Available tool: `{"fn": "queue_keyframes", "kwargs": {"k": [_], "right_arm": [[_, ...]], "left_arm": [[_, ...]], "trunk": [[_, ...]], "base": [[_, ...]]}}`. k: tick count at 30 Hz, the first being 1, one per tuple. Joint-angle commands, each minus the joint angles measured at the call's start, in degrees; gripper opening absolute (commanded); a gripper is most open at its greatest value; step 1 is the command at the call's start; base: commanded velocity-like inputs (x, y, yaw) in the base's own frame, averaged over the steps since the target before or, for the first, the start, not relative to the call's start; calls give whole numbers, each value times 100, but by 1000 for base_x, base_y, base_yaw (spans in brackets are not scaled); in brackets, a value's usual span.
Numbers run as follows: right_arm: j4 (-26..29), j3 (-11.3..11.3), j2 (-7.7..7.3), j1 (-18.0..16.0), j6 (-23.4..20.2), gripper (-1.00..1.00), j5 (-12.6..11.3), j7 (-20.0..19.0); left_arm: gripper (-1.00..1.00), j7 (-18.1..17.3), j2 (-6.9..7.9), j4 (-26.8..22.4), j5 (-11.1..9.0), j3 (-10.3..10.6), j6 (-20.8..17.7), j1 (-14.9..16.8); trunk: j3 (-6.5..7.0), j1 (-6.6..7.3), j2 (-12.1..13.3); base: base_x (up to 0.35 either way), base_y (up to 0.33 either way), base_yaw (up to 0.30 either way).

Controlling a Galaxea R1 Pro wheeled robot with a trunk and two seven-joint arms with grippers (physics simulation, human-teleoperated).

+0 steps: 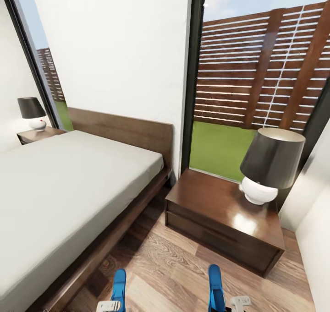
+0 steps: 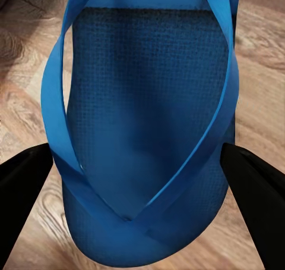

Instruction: In the bedroom, move the book from the bed onto either nightstand, and place the two sandals side by side next to the bed.

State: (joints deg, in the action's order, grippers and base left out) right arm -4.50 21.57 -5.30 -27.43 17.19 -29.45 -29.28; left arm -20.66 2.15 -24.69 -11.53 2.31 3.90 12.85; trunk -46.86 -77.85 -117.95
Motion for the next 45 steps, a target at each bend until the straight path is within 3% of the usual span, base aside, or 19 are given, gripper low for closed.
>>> {"fn": "queue_keyframes", "kwargs": {"k": [1, 45], "right_arm": [[-23, 49, 2, -8, 30, -100, -61, -40], [-24, 49, 4, -8, 30, -100, -61, -41]], "left_arm": [[-100, -12, 4, 8, -52, 24, 14, 4], [-100, -11, 4, 8, -51, 24, 14, 1]], "trunk": [[-5, 1, -2], [-5, 1, -2]], "base": [[0, -54, 155], [0, -62, 149]]}}
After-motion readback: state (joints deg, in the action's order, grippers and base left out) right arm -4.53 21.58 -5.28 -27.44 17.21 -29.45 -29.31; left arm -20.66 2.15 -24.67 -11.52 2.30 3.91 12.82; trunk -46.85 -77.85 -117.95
